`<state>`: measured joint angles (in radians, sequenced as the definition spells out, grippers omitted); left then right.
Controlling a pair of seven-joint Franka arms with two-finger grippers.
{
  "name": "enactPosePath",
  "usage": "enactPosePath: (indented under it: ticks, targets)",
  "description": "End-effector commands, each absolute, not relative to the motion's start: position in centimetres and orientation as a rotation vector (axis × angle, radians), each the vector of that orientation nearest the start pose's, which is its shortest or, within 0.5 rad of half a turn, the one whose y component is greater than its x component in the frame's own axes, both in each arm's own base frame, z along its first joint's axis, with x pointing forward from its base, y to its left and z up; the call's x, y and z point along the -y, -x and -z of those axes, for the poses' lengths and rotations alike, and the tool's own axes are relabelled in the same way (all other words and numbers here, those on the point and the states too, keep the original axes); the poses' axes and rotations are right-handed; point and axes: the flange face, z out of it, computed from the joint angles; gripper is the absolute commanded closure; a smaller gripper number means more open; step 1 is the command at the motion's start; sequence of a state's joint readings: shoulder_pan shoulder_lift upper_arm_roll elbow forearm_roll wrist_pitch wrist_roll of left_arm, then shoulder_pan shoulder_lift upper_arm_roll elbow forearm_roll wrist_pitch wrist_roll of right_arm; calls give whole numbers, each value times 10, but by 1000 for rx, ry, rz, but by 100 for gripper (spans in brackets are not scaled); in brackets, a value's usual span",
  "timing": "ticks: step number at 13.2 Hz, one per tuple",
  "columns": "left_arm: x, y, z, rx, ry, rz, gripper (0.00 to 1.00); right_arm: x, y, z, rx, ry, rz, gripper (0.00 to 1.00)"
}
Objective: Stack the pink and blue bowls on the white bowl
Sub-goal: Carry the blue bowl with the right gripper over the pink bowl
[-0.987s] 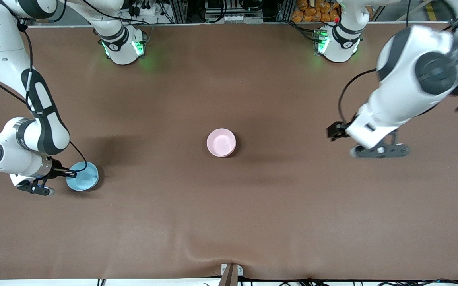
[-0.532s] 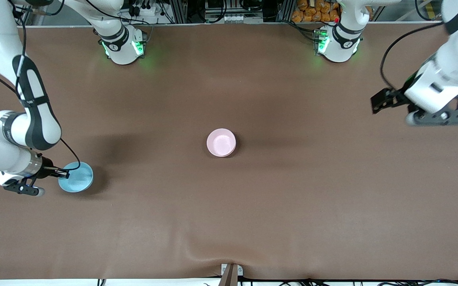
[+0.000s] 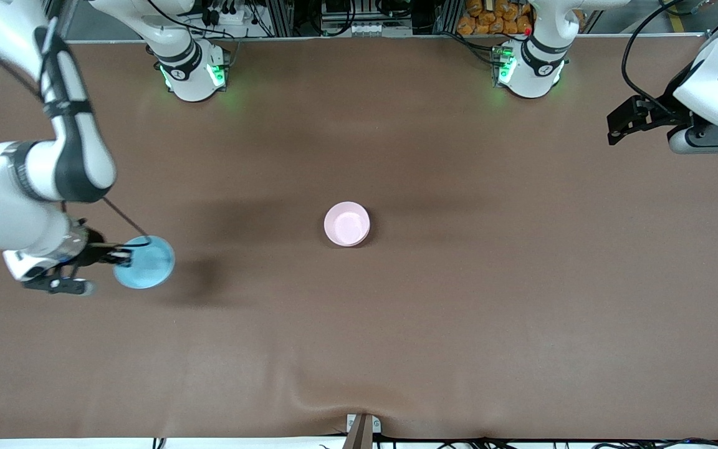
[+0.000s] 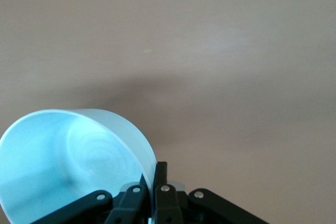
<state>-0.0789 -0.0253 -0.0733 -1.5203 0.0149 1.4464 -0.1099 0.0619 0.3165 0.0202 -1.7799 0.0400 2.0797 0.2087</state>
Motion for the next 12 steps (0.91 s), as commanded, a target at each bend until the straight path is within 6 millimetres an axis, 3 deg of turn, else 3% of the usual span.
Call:
enactPosePath:
  ticks: [1,3,5,9,12]
  targets:
    - [51,-532,-651,-127,3164,-46,0,-170,-604,-393,-369,3080,-22,100]
    - [46,-533,-653,-128,3165,-38,0,-248,-585,-389,-498,3039,35,100]
    - [44,-533,-650,-114,3157,-47,0,-295,-571,-376,-600,2996,65,100]
    - [42,-534,-653,-115,3137,-34,0,-348,-555,-342,-724,2845,-75,100]
    - [40,-534,-651,-96,3139,-43,0,-378,-535,-319,-689,2855,-124,100]
